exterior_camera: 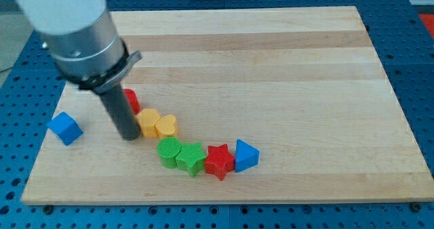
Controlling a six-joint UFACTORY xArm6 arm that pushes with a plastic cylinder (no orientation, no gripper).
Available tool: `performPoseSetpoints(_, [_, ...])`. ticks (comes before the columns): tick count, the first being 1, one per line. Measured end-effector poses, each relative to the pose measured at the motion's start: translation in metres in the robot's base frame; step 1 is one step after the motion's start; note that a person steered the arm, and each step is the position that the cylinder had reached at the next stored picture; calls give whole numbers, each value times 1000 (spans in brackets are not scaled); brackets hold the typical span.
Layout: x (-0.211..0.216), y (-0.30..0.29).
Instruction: Push the red circle diagonal to the yellow hexagon
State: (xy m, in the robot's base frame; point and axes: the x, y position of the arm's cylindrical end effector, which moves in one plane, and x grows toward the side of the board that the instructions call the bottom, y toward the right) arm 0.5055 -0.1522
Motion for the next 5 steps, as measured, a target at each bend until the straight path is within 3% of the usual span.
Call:
performPoseSetpoints(1, [-27,0])
performPoseSetpoints(3, [-9,-28])
performPoseSetpoints(4, [-65,-29])
performPoseSetpoints(5, [-83,-29])
